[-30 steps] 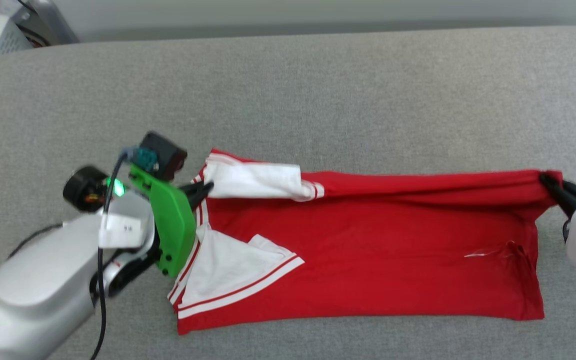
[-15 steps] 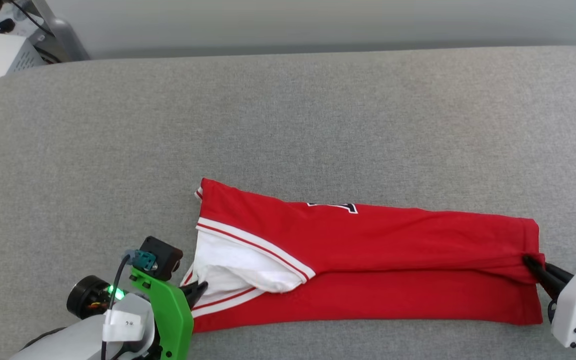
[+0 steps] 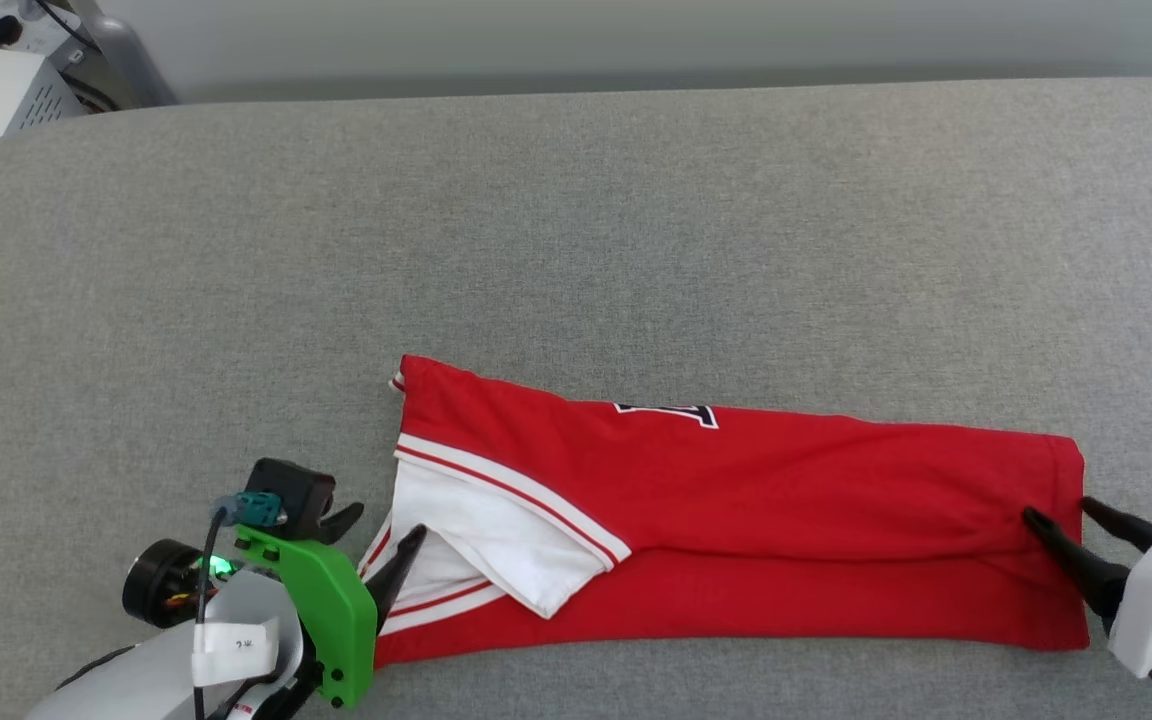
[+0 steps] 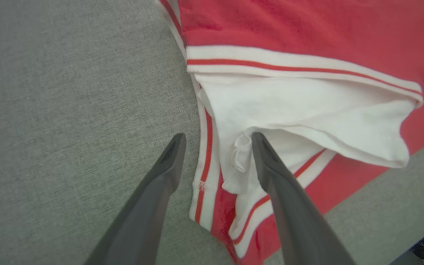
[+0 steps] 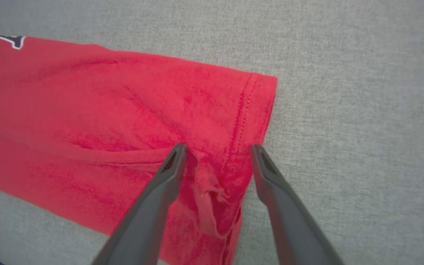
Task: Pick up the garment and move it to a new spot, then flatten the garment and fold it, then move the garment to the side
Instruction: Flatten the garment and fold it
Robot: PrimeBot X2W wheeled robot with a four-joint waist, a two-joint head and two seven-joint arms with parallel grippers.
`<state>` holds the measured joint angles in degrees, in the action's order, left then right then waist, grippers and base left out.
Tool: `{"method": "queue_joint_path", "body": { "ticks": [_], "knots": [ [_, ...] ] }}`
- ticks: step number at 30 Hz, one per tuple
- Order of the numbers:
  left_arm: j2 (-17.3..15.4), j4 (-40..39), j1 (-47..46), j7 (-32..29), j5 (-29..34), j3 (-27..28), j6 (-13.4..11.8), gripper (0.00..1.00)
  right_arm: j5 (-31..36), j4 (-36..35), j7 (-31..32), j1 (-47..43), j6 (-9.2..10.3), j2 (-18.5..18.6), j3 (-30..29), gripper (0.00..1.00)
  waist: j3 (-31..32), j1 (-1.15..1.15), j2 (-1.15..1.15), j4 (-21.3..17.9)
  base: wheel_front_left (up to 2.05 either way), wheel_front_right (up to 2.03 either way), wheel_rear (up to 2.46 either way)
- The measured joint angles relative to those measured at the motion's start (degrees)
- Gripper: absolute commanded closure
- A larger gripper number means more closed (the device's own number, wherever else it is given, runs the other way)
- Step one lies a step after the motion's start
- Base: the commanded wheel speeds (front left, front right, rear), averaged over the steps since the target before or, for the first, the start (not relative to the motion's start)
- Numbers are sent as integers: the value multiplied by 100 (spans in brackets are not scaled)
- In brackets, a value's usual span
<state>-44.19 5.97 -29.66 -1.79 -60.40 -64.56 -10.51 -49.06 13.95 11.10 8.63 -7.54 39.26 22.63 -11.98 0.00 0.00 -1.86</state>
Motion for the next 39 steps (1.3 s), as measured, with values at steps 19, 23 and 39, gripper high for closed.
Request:
{"method": "queue_joint_path", "body": {
  "ticks": [19, 23, 39],
  "knots": [
    [455, -350, 610, 1645, 1112, 1727, -1600, 0, -1488, -14, 1501, -170, 2, 121, -1174, 0, 107, 0, 0, 178, 0, 0, 0],
    [804, -404, 915, 1645, 1722, 2284, -1653, 0, -1427, 213, 1589, -162, 2, -79, -1018, 0, 29, 0, 0, 255, 0, 0, 0],
    [2217, -234, 1798, 1645, 3551, 3939, -935, 0, -1310, 677, 1547, 328, 11, -371, -356, 67, -153, 0, 0, 414, 0, 0, 0]
  ]
}}
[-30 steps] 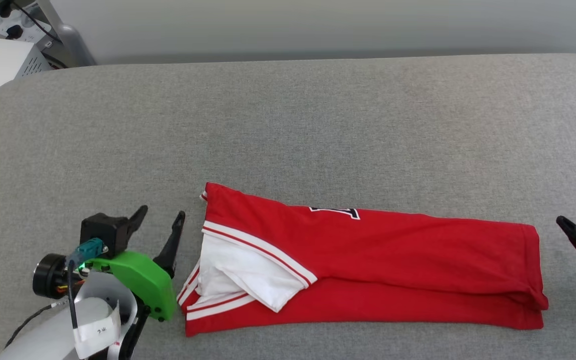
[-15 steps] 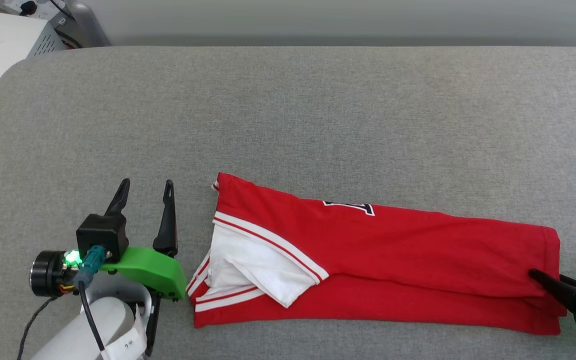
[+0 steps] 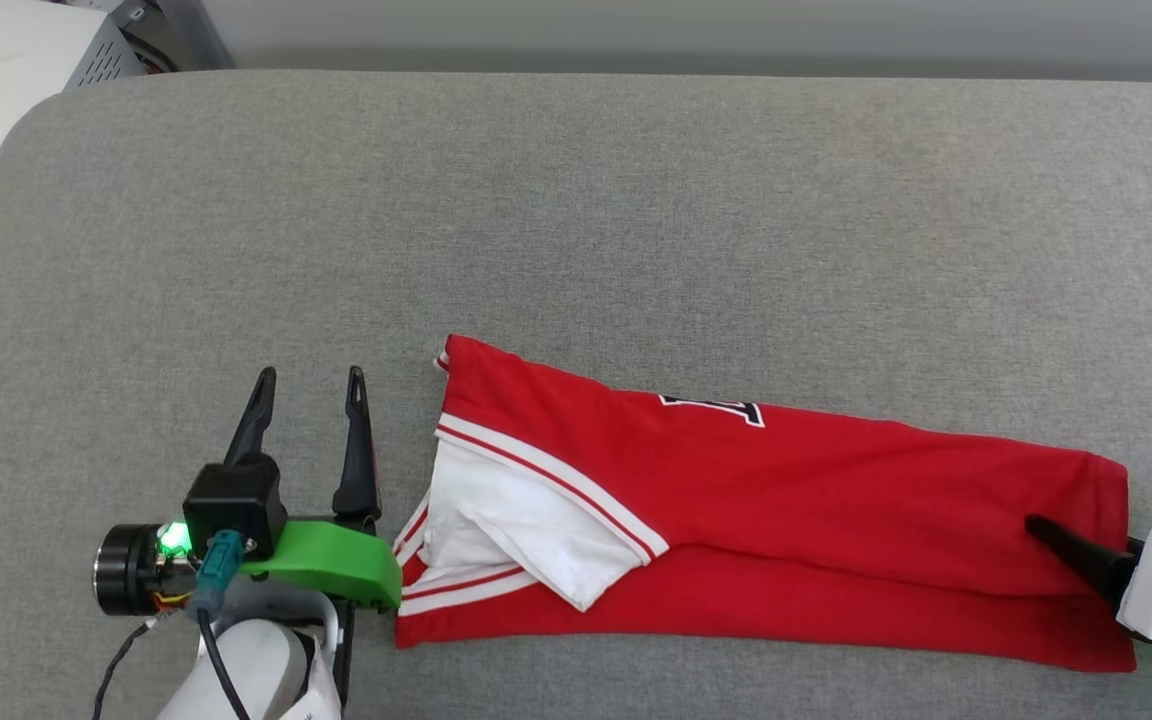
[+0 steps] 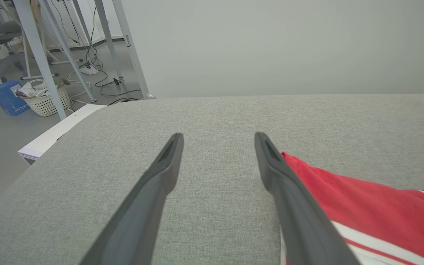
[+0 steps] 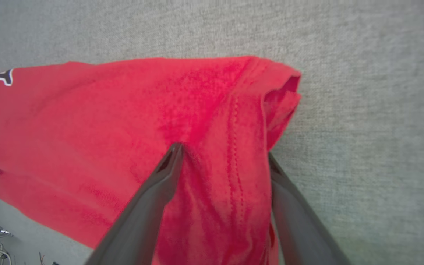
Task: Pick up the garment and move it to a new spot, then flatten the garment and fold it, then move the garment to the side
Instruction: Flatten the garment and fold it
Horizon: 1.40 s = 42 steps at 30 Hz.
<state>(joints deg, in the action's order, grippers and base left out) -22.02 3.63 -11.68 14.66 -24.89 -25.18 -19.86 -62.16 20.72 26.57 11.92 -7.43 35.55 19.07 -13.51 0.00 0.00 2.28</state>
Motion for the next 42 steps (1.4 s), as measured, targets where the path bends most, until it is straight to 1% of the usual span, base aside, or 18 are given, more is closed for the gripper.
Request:
{"method": "queue_joint_path", "body": {
  "ticks": [1, 7, 11, 17, 20, 22, 26, 34, 38, 42],
  "knots": [
    [67, 24, 28, 0, 88, 60, 54, 0, 0, 8, -43, 10, 1, -3, 37, 100, 5, 0, 0, -5, 0, 0, 0],
    [427, 236, 200, 0, 546, 381, 498, 0, -18, 143, -261, 117, -2, 20, 221, 100, 99, 0, 0, -30, 0, 0, 0],
    [603, 323, 274, 0, 711, 581, 692, 0, -109, 260, -420, 180, -12, 140, 141, 100, 191, 0, 0, -40, 0, 0, 0],
    [799, 394, 411, 0, 950, 924, 903, 0, -98, 502, -414, 236, -11, 676, -112, 100, 358, 0, 0, -38, 0, 0, 0],
    [868, 432, 494, 0, 1013, 1093, 999, 0, -44, 609, -356, 236, -11, 871, -212, 100, 437, 0, 0, -31, 0, 0, 0],
    [913, 457, 552, 0, 1083, 1196, 1062, 0, 9, 565, -241, 236, -11, 934, -191, 100, 480, 0, 0, -29, 0, 0, 0],
    [991, 498, 627, 0, 1192, 1347, 1187, 0, 54, 143, -21, 234, -10, 918, -100, 100, 519, 0, 0, -30, 0, 0, 0],
    [1200, 546, 676, 0, 1366, 1530, 1395, 0, -60, -1529, 627, 308, -9, 709, 213, 100, 513, 0, 0, 51, 0, 0, 0],
    [1301, 558, 669, 0, 1502, 1594, 1470, 0, 112, -2036, 901, 604, -9, 543, 436, 100, 419, 0, 0, 101, 0, 0, 0],
    [1359, 573, 653, 0, 1582, 1660, 1571, 0, 332, -2288, 1168, 1024, -9, 286, 840, 100, 285, 0, 0, 144, 0, 0, 0]
  ]
}}
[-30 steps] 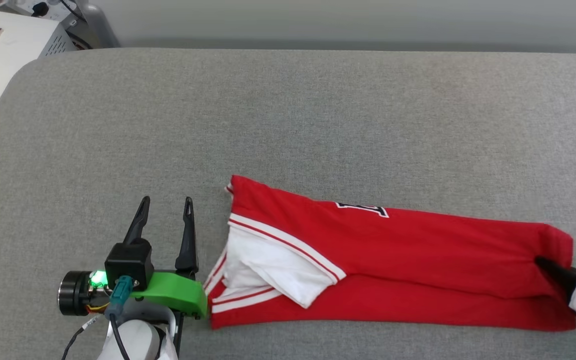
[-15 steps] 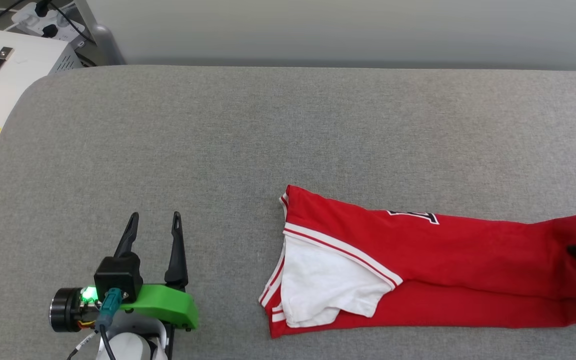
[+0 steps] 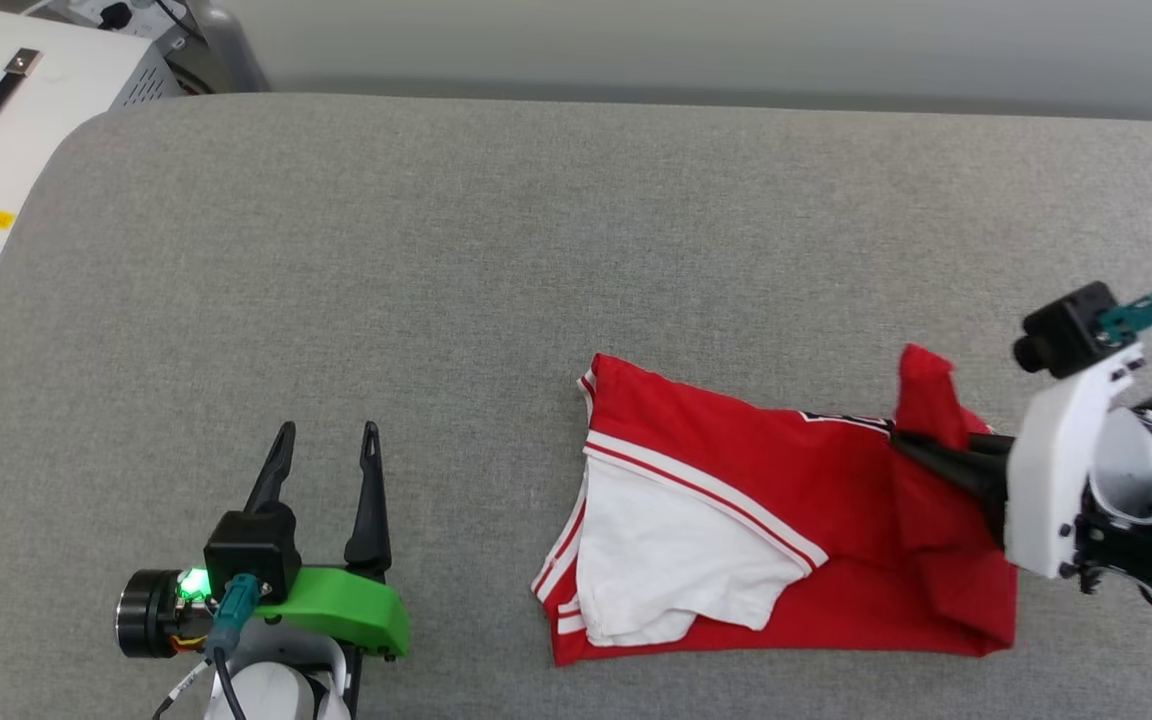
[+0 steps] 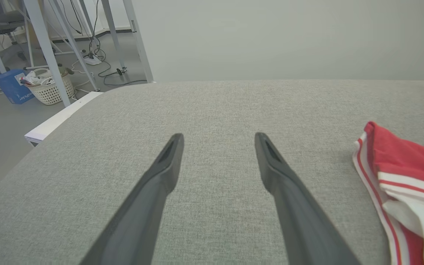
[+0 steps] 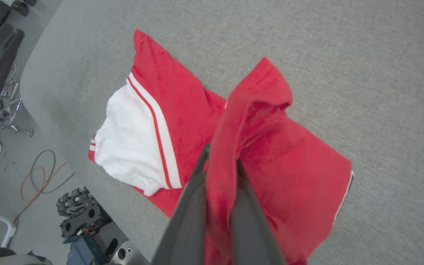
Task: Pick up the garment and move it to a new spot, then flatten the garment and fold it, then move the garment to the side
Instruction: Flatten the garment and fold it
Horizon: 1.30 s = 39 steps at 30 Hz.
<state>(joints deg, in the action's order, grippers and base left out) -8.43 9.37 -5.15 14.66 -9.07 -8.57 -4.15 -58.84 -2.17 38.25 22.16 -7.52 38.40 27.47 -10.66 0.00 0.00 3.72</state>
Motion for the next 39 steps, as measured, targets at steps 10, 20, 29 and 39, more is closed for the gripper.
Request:
{"method": "queue_joint_path", "body": {
  "ticks": [10, 20, 29, 39],
  "knots": [
    [219, 60, -352, 0, 188, 159, 196, 0, 419, 201, 129, 1412, 0, -1088, 1614, 100, -441, 0, 0, 178, 0, 0, 0],
    [338, 75, -499, 0, 285, 280, 291, 0, 750, 1677, -368, 1786, 0, -1484, 2688, 100, -681, 0, 0, 326, 0, 0, 0],
    [404, 123, -494, 0, 376, 463, 347, 0, 720, 1783, -2002, 1955, -1, -1382, 2970, 0, -517, 0, 0, 224, 0, 0, 0],
    [390, 114, -288, 0, 442, 657, 400, 0, 1866, 1719, -4286, 1751, -1, -1001, 1419, 0, -138, 0, 0, -89, 0, 0, 0]
  ]
}}
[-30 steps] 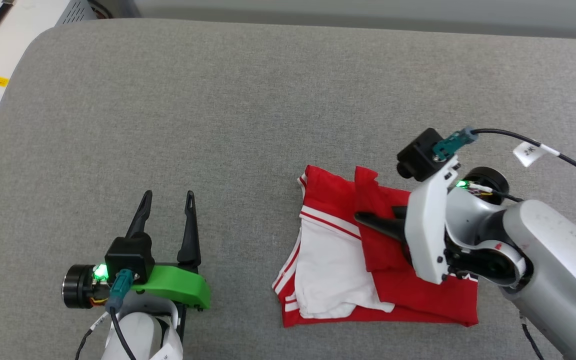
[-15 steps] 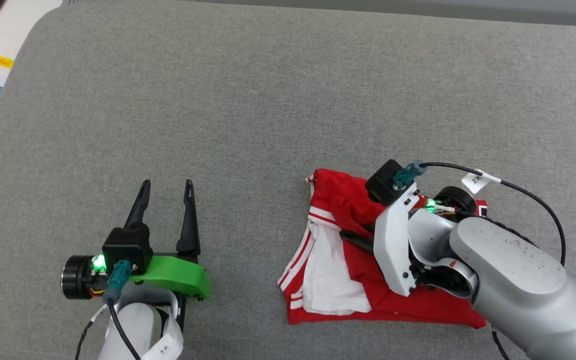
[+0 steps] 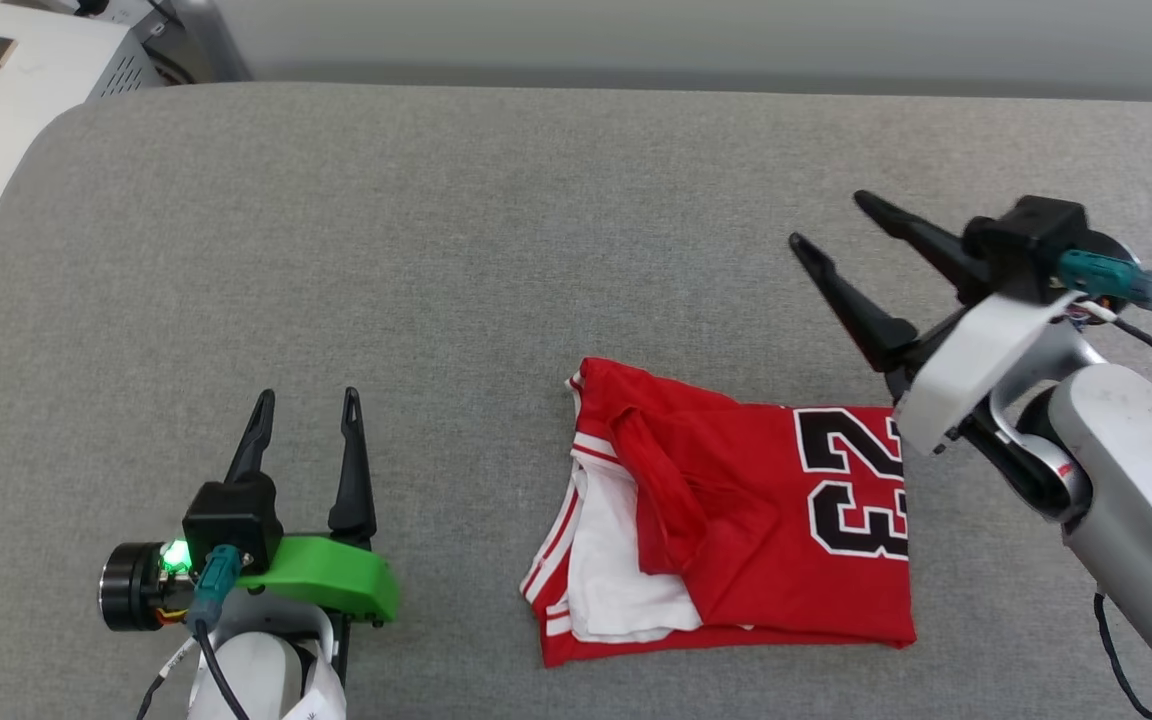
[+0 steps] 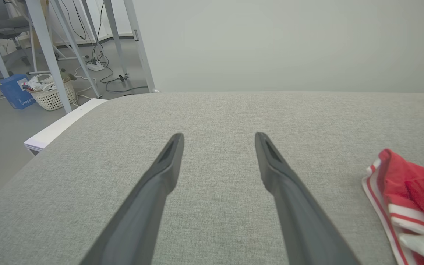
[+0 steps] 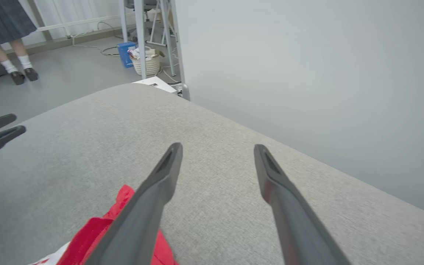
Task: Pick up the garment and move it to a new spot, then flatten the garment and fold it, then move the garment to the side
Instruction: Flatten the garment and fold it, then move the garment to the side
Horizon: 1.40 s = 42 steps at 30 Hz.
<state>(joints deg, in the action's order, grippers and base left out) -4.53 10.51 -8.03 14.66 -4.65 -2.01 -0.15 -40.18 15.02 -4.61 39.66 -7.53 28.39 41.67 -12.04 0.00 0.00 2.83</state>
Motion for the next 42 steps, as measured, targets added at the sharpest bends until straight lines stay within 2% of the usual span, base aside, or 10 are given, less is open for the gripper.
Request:
{"method": "queue_joint_path", "body": {
  "ticks": [6, 11, 14, 19, 27, 35, 42],
  "knots": [
    [-7, -13, 114, 0, 38, 13, 35, 0, 1051, 285, -793, -781, 0, -389, -1402, 0, 193, 0, 0, -203, 0, 0, 0],
    [-5, -26, 214, 0, 58, 13, 43, 0, 1763, 103, -975, -1508, 0, -862, -2460, 0, 347, 0, 0, -320, 0, 0, 0],
    [-4, -55, 280, 0, 58, 12, 43, 0, 2020, -102, -987, -1951, 0, -1154, -2885, 0, 428, 0, 0, -364, 0, 0, 0],
    [-4, -135, 412, 0, 59, 7, 49, 0, 2226, -393, -988, -2671, 0, -1533, -3275, 0, 566, 0, 0, -402, 0, 0, 0],
    [-3, -242, 630, 0, 58, -15, 92, 0, 2451, -826, -1011, -3424, 0, -1879, -3632, 0, 704, 0, 0, -387, 0, 0, 0],
    [-1, -247, 688, 0, 58, -34, 92, 0, 2588, -957, -1011, -3907, 0, -1995, -3857, 0, 753, 0, 0, -341, 0, 0, 0],
    [0, -244, 700, 0, 57, -44, 93, 0, 2677, -1035, -1001, -3923, 0, -1979, -3933, 0, 735, 0, 0, -341, 0, 0, 0]
  ]
}}
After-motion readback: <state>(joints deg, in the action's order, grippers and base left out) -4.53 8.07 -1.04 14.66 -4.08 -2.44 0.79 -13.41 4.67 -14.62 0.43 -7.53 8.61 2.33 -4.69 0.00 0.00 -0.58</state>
